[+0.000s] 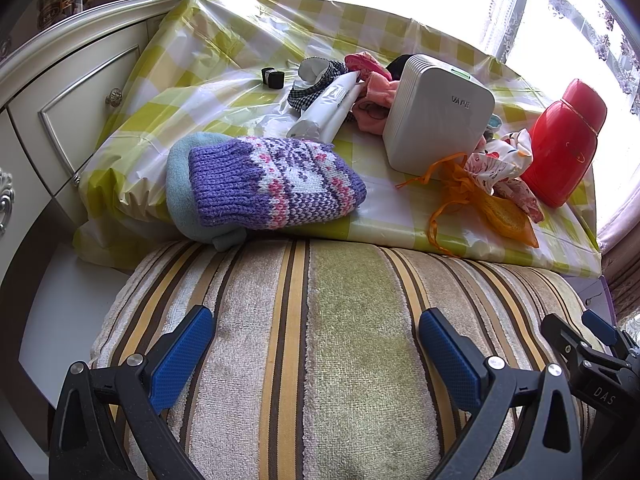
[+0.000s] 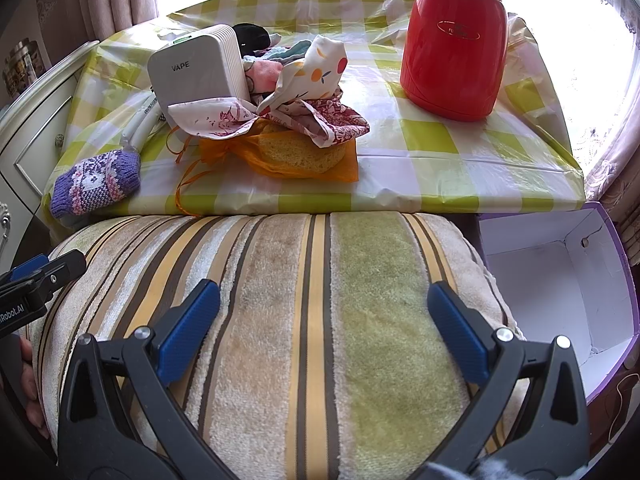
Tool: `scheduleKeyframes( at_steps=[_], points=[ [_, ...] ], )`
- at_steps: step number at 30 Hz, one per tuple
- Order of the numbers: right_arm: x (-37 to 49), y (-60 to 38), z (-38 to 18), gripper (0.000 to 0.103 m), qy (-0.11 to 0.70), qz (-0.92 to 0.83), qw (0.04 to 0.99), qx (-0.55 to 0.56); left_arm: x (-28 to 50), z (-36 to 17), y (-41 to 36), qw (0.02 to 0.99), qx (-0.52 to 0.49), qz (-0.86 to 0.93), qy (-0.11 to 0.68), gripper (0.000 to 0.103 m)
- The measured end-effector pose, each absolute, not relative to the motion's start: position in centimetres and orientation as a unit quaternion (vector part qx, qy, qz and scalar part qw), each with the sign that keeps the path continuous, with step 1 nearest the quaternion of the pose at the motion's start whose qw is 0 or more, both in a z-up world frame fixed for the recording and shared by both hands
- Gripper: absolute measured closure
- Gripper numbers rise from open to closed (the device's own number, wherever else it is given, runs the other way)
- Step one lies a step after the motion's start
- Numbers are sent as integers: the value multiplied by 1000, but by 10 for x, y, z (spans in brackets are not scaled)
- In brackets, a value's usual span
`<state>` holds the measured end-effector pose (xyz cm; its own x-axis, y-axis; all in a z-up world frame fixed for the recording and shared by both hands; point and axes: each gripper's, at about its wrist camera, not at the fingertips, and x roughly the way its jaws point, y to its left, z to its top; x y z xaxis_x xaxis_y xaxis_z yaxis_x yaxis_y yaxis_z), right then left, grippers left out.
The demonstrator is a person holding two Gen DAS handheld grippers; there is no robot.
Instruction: Organize soft objects
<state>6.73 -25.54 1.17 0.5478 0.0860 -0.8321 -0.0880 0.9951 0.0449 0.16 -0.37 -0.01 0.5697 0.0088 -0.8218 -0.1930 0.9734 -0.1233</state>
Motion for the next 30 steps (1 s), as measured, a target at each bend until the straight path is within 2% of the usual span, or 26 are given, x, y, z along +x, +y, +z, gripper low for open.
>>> scheduleKeyframes(
  at_steps=[14,16,18,21,30],
  points=[
    [68,-257,13,0,476,57,877,0,-1,3,-3,882,-100,57,457,0],
    [71,-259,14,0,492,70,868,-1,-4,7,-2,884,-99,59,452,4],
    [76,-260,14,0,506,69,860,-3,-6,11,4,886,-110,60,446,13],
    [80,-261,16,0,511,75,856,5,-4,14,14,884,-131,56,445,18],
    [100,-220,37,0,469,174,866,-6,14,33,79,888,-202,85,403,22]
  ],
)
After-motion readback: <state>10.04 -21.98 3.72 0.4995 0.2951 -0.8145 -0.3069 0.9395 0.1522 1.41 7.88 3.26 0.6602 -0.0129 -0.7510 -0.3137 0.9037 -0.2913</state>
